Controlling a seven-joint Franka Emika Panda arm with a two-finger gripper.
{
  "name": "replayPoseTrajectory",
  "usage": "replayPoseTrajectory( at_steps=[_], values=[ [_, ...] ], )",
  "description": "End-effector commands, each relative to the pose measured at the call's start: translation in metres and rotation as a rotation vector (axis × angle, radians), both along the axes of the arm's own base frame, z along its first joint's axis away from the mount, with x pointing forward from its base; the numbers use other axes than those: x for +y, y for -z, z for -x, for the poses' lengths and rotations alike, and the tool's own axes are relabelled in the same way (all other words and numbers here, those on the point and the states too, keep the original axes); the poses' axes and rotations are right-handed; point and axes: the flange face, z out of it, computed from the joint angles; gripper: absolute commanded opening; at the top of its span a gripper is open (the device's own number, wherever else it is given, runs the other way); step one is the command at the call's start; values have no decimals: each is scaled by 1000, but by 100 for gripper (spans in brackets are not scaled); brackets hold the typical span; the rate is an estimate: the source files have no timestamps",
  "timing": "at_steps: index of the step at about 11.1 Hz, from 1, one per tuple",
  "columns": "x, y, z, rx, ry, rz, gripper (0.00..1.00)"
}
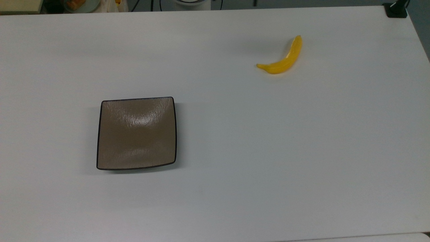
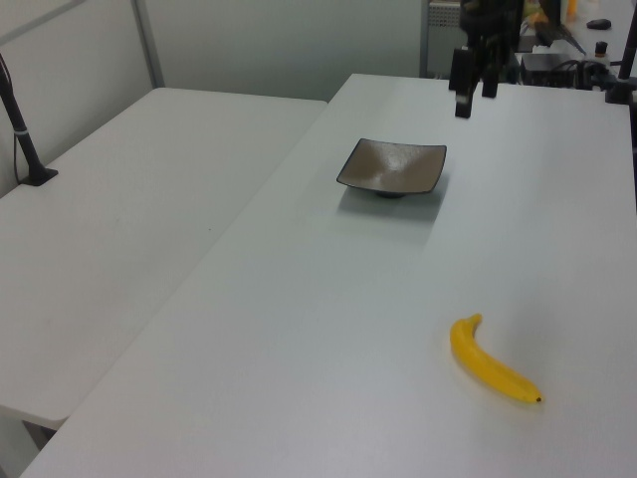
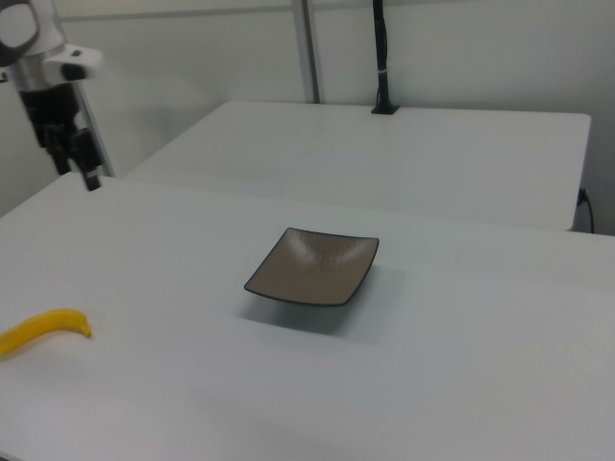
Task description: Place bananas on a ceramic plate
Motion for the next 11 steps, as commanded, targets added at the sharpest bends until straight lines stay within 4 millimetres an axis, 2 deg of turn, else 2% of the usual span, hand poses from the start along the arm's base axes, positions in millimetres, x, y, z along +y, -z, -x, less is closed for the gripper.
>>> replayPoseTrajectory(
  at_steps=[1,2,4,7,9,11],
  values=[
    [69,22,18,34,146,-16,100],
    [90,24,26,28,197,-46,100],
    [127,52,43,51,272,-56,100],
    [148,102,46,98,340,-47,100],
    [166,146,62,110,337,-44,100],
    [169,176,70,99,342,-52,100]
  ],
)
